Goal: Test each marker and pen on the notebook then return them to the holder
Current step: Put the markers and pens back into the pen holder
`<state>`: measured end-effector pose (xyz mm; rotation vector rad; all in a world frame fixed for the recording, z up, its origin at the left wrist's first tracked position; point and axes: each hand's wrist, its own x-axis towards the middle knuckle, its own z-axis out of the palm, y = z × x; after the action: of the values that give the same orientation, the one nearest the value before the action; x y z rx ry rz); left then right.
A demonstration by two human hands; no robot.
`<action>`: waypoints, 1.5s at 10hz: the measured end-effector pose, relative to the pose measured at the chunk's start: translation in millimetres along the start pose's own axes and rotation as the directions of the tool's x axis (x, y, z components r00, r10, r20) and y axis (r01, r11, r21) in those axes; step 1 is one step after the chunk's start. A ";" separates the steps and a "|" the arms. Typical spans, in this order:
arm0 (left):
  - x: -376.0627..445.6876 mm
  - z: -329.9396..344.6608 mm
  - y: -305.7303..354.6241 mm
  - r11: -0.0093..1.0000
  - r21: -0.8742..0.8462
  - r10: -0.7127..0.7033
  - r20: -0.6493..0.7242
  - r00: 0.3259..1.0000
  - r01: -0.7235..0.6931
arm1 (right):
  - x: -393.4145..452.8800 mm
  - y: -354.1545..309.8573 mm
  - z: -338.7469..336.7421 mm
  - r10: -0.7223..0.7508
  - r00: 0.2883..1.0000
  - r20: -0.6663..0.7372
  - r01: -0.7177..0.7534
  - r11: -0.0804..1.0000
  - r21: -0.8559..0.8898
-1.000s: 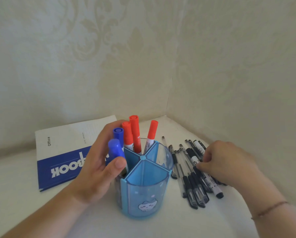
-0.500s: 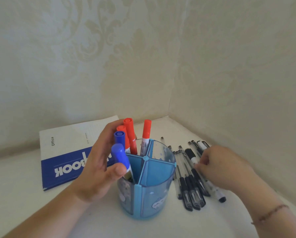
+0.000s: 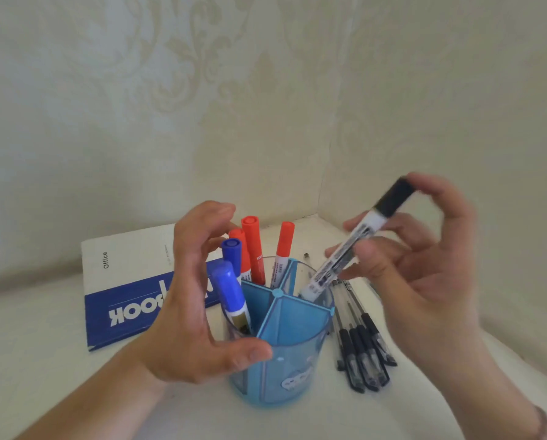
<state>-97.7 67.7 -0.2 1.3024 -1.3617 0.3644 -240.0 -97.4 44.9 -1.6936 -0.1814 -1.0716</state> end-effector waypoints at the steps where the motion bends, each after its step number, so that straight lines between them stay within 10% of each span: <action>1: 0.5 -1.5 1.0 1.000 0.011 -0.003 0.011 1.000 0.003 | 1.7 1.9 -3.4 -0.048 0.995 0.083 0.068 0.964 -0.258; 2: 1.6 -1.4 2.1 1.000 0.016 -0.001 0.012 1.000 0.001 | 14.0 6.7 -33.2 0.027 0.990 -0.139 -0.078 0.924 -0.374; 4: 1.2 -0.2 3.1 0.999 -0.019 -0.038 0.006 0.999 0.038 | 22.1 57.0 -87.7 0.450 0.865 -0.221 -0.396 0.343 -0.852; 6: -12.1 -2.5 2.0 0.974 0.004 -0.227 -0.033 0.973 0.227 | 17.6 71.5 -73.9 0.599 0.770 -0.221 -0.216 -0.080 -0.973; 7: -15.9 -3.1 4.9 0.962 0.003 -0.272 -0.014 0.962 0.272 | 17.9 71.0 -65.3 0.601 0.783 -0.161 -0.133 -0.092 -0.987; 9: -7.0 -3.4 20.3 0.960 -0.025 -0.278 -0.033 0.960 0.278 | 26.8 20.5 -49.6 0.162 0.962 -0.222 -0.272 0.665 -0.695; 10: -9.5 -1.8 16.2 0.963 -0.012 -0.268 -0.051 0.962 0.268 | 14.5 -16.6 -21.3 -0.053 0.972 -0.227 -0.022 0.949 -0.314; 11: -6.1 -1.0 11.6 0.970 -0.051 -0.238 -0.005 0.971 0.238 | 3.9 -18.8 -3.8 -0.050 0.994 -0.094 0.041 0.995 -0.090; 13: -1.7 0.4 5.5 0.980 -0.141 -0.140 0.021 0.990 0.142 | 11.9 1.2 -23.1 -0.046 0.999 -0.015 0.038 0.932 -0.360; 14: -2.8 0.6 2.0 0.980 -0.163 -0.112 0.008 0.994 0.112 | 26.4 27.0 -63.6 0.181 0.976 -0.125 -0.214 0.657 -0.723; 15: -2.9 0.6 -0.2 0.978 -0.179 -0.109 -0.007 0.994 0.106 | 24.4 55.8 -96.9 0.548 0.810 -0.210 -0.367 0.194 -0.910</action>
<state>-98.7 68.5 -2.9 1.2151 -1.2735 0.1752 -247.0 -210.1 26.0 -2.6147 1.0460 -0.4968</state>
